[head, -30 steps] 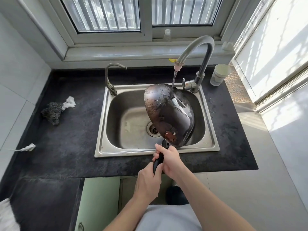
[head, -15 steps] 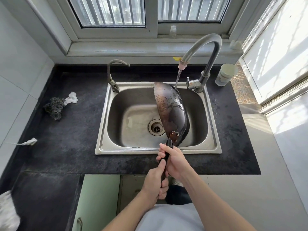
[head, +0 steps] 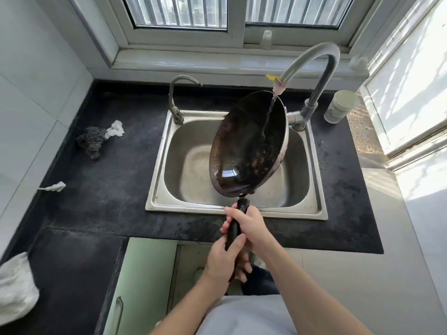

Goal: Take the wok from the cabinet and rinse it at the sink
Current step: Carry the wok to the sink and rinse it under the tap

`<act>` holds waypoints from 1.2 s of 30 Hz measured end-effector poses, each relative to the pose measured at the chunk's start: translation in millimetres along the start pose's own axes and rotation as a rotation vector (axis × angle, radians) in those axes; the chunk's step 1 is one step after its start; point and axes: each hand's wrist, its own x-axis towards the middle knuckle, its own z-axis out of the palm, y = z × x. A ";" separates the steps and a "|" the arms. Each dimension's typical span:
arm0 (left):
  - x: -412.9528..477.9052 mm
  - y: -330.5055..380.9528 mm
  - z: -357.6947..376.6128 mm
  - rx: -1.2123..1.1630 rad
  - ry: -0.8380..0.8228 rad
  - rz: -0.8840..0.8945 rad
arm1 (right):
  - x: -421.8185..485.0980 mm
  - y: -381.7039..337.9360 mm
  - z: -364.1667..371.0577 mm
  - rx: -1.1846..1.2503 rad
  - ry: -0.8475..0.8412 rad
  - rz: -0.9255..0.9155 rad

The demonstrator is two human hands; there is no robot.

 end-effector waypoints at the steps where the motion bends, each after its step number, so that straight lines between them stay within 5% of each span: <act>1: -1.3 2.5 2.3 -0.112 -0.047 -0.047 | -1.5 -1.4 0.4 0.006 -0.008 -0.004; 6: -11.0 8.1 4.7 -0.262 -0.071 -0.111 | -6.2 -1.7 1.3 0.004 -0.131 0.027; 14: -6.2 -0.7 -4.7 0.246 0.111 0.132 | -1.9 -6.9 12.4 -0.063 -0.089 0.091; 18: -4.4 -2.1 -10.2 0.274 0.118 0.144 | 2.3 -7.9 13.4 -0.287 -0.071 0.002; 21: -0.5 1.6 -8.0 0.206 0.080 0.110 | 6.8 -7.2 7.7 -0.248 -0.128 -0.017; 26: 3.5 14.4 3.2 -0.303 -0.092 -0.117 | 14.0 -8.6 -2.0 -0.202 -0.173 -0.020; 36: 12.1 21.1 -0.6 -0.118 0.035 -0.075 | 27.1 -9.7 7.5 -0.190 -0.114 0.049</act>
